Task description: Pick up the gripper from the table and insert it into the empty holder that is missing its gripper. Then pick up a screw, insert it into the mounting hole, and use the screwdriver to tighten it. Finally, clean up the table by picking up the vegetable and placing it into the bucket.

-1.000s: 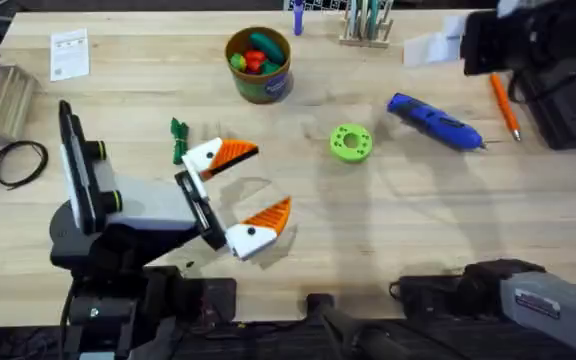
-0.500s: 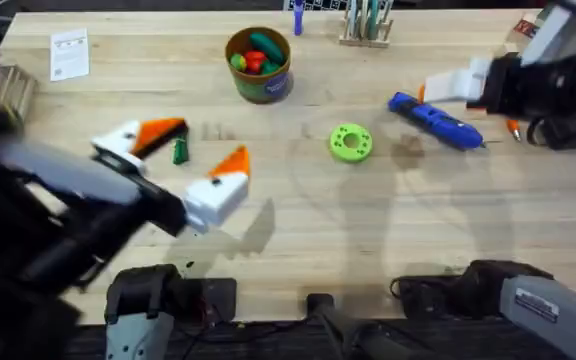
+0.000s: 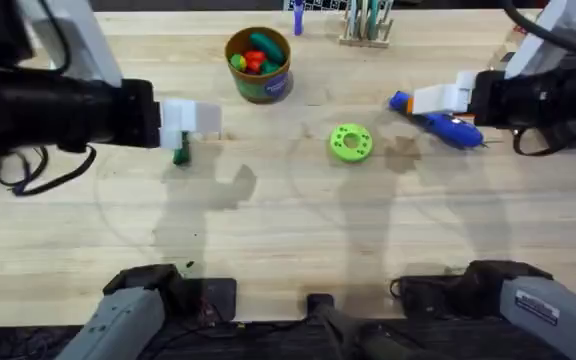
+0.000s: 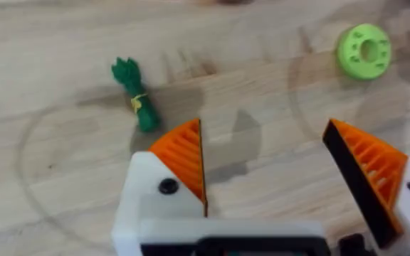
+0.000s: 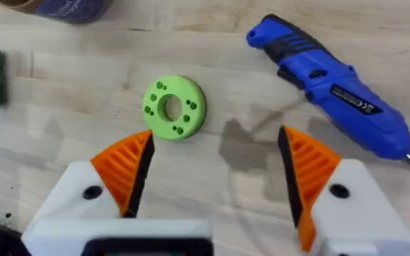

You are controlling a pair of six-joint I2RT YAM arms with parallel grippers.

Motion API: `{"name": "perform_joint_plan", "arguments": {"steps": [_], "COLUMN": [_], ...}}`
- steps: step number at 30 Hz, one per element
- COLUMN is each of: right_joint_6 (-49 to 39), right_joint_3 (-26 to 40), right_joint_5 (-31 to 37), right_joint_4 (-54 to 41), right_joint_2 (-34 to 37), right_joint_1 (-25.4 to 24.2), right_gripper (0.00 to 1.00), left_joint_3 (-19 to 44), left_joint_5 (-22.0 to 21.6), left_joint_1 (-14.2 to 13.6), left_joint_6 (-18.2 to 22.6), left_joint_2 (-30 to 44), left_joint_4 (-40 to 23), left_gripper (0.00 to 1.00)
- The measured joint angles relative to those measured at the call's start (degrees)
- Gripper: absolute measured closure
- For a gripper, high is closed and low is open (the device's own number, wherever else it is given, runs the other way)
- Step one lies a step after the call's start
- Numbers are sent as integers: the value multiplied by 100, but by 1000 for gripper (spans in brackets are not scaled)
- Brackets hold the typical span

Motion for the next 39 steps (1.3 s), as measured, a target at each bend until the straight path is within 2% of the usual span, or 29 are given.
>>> {"name": "perform_joint_plan", "arguments": {"steps": [2, 6, 11, 15, 23, 28, 32, 34, 35, 39], "right_joint_6": [0, -15, -17, -17, -17, -18, -20, -19, -19, -20], "right_joint_3": [0, 0, 0, 0, 0, 0, 0, 0, 0, 0], "right_joint_5": [-2, -13, -13, -13, -13, -13, -13, -13, -13, -13], "right_joint_4": [38, 127, 131, 136, 138, 138, 138, 138, 138, 140], "right_joint_2": [0, 0, 0, 0, 0, 0, 0, 0, 0, 0], "right_joint_1": [0, 0, 0, 0, 0, 0, 0, 0, 0, 0], "right_gripper": [10, 9, 10, 10, 10, 10, 10, 10, 10, 10], "left_joint_3": [0, 0, 0, 153, 1022, 1060, 1088, 1088, 1090, 1091], "left_joint_5": [-287, -943, -1394, -1513, -1697, -1913, -2026, -2042, -2044, -2031], "left_joint_1": [2, 149, 427, 448, 448, 413, 329, 298, 290, 280], "left_joint_6": [-30, -369, -591, -655, -947, -1070, -1115, -1131, -1148, -1143], "left_joint_2": [263, 779, 1607, 2465, 4448, 5013, 5030, 5030, 5030, 5029], "left_joint_4": [-13, 70, 412, 520, 451, 463, 456, 426, 412, 351], "left_gripper": [15, 16, 16, 15, 15, 15, 14, 114, 219, 832]}}
